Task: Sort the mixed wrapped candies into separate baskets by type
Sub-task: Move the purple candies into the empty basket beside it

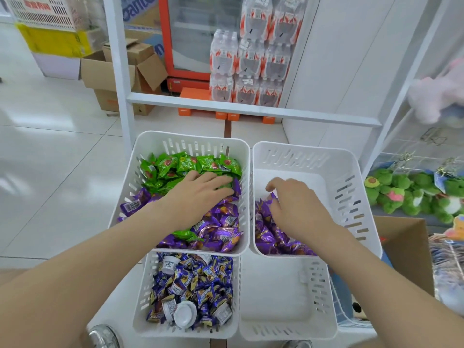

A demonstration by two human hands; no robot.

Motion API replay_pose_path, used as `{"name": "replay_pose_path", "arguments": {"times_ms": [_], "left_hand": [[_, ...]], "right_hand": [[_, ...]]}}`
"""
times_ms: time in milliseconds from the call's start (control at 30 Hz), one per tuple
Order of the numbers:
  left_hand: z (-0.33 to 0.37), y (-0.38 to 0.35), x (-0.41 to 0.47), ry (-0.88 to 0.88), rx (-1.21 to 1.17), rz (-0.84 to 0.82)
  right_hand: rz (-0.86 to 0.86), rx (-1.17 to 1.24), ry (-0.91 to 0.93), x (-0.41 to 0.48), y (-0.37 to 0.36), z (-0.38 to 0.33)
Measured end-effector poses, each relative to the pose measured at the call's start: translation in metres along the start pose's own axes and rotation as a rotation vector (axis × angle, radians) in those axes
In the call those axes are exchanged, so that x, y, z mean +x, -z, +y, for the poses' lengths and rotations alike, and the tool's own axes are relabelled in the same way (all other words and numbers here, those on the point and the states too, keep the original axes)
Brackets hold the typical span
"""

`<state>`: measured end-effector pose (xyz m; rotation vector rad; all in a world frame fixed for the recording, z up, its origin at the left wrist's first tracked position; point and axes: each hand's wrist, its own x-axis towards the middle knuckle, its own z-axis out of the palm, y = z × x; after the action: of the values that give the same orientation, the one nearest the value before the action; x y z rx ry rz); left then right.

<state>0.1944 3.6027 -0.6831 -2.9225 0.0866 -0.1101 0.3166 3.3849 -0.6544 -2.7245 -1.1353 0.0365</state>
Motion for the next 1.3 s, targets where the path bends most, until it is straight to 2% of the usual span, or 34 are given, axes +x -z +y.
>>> {"name": "replay_pose_path", "arguments": {"times_ms": [100, 167, 300, 433, 600, 667, 800, 900, 1000, 1133, 1300], "left_hand": [[0.003, -0.007, 0.001, -0.024, 0.136, -0.113], [0.0, -0.01, 0.001, 0.008, 0.193, -0.133], [-0.024, -0.013, -0.001, 0.069, 0.223, -0.055], [-0.038, -0.016, -0.007, 0.097, 0.177, -0.062], [-0.034, -0.016, -0.008, 0.139, 0.121, -0.11], [-0.032, -0.016, -0.008, 0.147, 0.099, -0.142], [-0.032, -0.002, -0.007, 0.159, -0.01, -0.259], [-0.034, 0.009, -0.009, 0.17, -0.102, -0.334], [-0.034, 0.011, -0.011, 0.164, -0.129, -0.327], [-0.036, 0.006, -0.014, 0.139, -0.115, -0.284], [-0.036, 0.003, -0.021, 0.113, -0.06, -0.214]], "right_hand": [[0.194, 0.171, 0.149, 0.006, 0.002, -0.027], [0.207, 0.173, 0.28, 0.013, -0.001, -0.041], [0.163, -0.226, 0.372, 0.029, -0.012, -0.056], [0.134, -0.434, 0.436, 0.042, -0.011, -0.073], [-0.085, -0.722, 0.392, 0.044, -0.038, -0.093], [-0.167, -0.847, 0.431, 0.039, -0.044, -0.095], [-0.24, -0.722, 0.555, 0.032, -0.041, -0.097], [-0.25, -0.555, 0.502, 0.034, -0.043, -0.095], [-0.24, -0.565, 0.428, 0.037, -0.05, -0.096], [-0.366, -0.63, 0.394, 0.038, -0.054, -0.102], [-0.517, -0.432, 0.468, 0.038, -0.032, -0.098]]}}
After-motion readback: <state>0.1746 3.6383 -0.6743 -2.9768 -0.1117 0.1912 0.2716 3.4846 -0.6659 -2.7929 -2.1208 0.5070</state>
